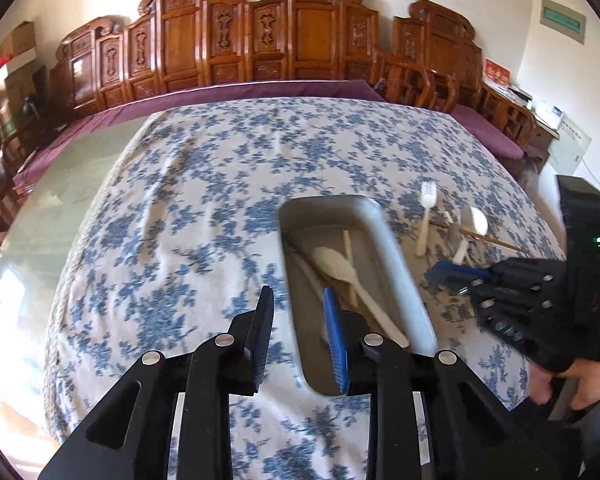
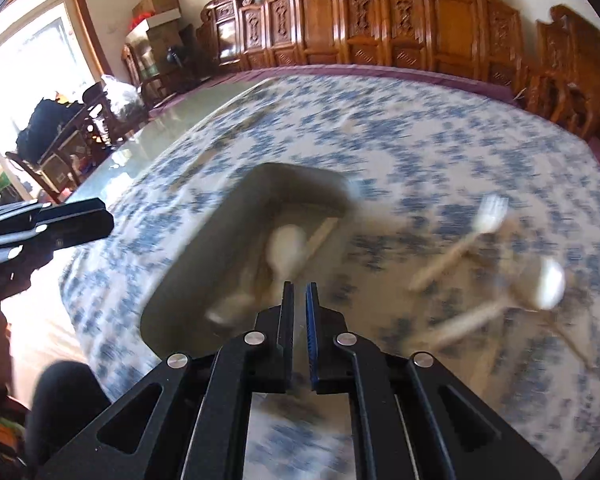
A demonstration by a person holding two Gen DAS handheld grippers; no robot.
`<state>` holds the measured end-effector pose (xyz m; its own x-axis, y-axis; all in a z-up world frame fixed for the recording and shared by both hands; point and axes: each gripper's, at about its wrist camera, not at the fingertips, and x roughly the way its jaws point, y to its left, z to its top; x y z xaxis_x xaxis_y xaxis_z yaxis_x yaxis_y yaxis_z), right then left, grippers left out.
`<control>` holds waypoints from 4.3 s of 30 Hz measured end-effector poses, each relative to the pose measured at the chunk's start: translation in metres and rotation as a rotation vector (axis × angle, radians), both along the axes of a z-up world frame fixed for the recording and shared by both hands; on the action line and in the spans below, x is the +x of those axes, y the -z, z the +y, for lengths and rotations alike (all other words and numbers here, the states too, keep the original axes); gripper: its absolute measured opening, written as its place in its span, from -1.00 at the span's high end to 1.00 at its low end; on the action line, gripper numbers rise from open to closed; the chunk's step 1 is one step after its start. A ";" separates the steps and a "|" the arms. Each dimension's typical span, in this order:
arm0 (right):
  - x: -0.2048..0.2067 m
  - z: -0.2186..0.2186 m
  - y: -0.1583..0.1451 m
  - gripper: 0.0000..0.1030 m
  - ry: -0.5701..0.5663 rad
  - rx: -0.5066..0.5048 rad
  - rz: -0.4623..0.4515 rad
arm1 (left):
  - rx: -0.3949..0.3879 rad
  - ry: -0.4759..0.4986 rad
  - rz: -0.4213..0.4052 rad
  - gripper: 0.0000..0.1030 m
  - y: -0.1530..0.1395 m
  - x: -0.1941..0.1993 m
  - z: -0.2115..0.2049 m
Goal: Organize utensils
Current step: 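Carry the dark chopstick over the grey tray and open the right tool, then grasp a light wooden chopstick with the right tool while the left tool reaches toward a white plastic fork, then close the left tool on the white plastic fork's handle and lift it, then carry the fork and chopstick over the grey tray and open both tools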
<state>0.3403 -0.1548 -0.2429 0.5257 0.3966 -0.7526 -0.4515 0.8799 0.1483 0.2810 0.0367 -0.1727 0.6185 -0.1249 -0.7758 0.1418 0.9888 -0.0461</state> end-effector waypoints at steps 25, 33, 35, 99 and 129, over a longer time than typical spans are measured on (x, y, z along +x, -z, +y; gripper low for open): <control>0.066 -0.155 0.062 0.29 0.051 -0.074 0.076 | -0.019 0.172 0.048 0.34 0.028 0.045 -0.121; 0.060 -0.157 0.067 0.76 0.012 -0.081 0.111 | -0.004 0.180 0.065 0.34 0.034 0.055 -0.136; 0.058 -0.157 0.066 0.88 0.000 -0.077 0.109 | 0.008 0.184 0.067 0.34 0.036 0.057 -0.141; 0.055 -0.134 0.030 0.88 0.059 0.027 0.001 | 0.029 0.226 0.068 0.88 0.032 0.117 -0.176; 0.036 -0.050 0.008 0.88 -0.062 0.019 -0.064 | 0.012 0.035 0.068 0.88 0.069 0.071 -0.049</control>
